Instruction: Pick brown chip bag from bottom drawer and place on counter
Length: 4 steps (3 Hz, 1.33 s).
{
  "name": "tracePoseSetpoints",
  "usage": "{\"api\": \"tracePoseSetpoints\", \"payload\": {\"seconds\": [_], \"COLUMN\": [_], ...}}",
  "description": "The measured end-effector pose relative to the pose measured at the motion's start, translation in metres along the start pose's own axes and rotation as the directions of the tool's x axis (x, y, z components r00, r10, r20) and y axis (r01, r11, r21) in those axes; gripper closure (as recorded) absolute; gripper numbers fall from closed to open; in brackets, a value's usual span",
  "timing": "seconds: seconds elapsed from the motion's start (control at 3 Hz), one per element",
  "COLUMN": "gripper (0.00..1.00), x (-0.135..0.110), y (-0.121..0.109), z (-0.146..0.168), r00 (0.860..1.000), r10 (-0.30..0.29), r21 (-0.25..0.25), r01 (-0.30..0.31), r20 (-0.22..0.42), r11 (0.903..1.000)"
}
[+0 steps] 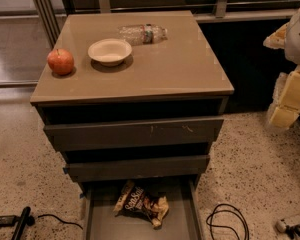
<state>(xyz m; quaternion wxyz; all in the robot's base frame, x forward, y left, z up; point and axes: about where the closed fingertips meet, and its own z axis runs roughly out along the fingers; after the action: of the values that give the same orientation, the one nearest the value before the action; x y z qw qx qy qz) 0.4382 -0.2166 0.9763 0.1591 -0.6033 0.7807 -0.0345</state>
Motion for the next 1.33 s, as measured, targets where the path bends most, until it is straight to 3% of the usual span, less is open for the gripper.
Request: {"api": "tracePoseSetpoints", "payload": {"seconds": [0.67,1.0,1.33], "gripper": [0.00,0.00,0.00], "x": [-0.003,-0.003,-0.004], "y": [0.003,0.014,0.024], "z": [-0.001,0.012,0.038], "r00": [0.999,0.993,0.975], "r10": [-0.018,-0.041,-0.056], "r21": [0.009,0.022,0.037], "r01": [0.018,0.038,0.049], "r20": [0.028,0.112,0.217], "r11": [0.9998,0.9990,0.9981]}}
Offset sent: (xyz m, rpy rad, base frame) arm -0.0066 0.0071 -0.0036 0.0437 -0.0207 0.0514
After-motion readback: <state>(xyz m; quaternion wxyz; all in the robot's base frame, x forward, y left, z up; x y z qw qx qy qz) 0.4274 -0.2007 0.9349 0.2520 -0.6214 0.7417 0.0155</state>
